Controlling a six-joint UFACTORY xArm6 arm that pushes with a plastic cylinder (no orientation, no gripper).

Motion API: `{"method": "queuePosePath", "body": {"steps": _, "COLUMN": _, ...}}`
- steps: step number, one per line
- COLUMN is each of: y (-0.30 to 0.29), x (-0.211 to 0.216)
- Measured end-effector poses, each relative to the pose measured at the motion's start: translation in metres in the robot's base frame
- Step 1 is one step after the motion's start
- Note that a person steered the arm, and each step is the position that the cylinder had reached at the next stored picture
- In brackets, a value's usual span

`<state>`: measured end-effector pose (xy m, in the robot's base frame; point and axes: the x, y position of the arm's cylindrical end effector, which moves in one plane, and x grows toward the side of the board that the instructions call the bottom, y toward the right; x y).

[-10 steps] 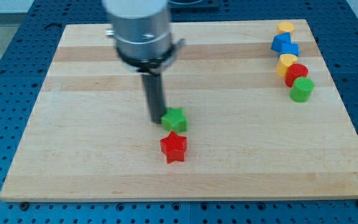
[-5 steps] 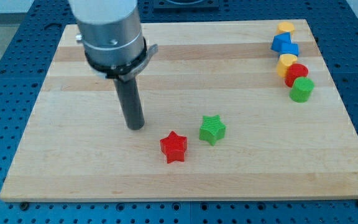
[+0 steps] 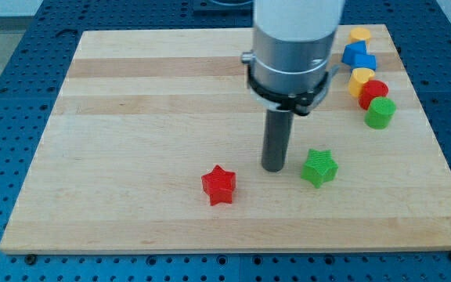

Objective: Slide the green star close to the green circle

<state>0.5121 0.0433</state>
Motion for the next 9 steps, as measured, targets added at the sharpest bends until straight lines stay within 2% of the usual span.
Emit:
{"method": "queuePosePath", "body": {"steps": 1, "y": 0.007, "x": 0.022}}
{"method": "queuePosePath", "body": {"steps": 2, "y": 0.048, "x": 0.025}}
{"method": "queuePosePath", "body": {"steps": 3, "y": 0.099, "x": 0.023}}
{"method": "queuePosePath", "body": {"steps": 5, "y": 0.147, "x": 0.005}}
{"method": "queuePosePath", "body": {"steps": 6, "y": 0.117, "x": 0.019}}
{"method": "queuePosePath", "body": {"steps": 8, "y": 0.018, "x": 0.018}}
{"method": "queuePosePath", "body": {"steps": 9, "y": 0.037, "x": 0.005}}
